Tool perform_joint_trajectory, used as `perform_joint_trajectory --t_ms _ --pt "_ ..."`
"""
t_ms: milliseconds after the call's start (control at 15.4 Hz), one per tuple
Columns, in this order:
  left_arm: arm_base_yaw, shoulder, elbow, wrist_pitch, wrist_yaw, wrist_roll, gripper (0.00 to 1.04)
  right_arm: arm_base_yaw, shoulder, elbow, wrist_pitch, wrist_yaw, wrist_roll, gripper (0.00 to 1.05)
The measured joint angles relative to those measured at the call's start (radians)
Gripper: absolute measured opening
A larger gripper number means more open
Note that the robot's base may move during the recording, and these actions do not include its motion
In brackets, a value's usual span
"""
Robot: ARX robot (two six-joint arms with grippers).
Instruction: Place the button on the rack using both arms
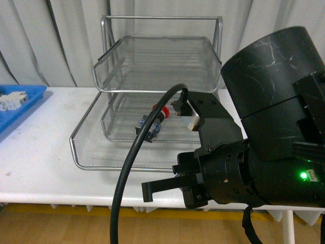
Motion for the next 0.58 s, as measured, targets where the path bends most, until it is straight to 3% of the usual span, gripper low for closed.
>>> perform_joint_trajectory --t_ms 583 --pt "0.0 0.0 0.0 0.0 0.0 0.0 0.98 0.071 0.152 0.102 0.013 0.01 0.013 0.02"
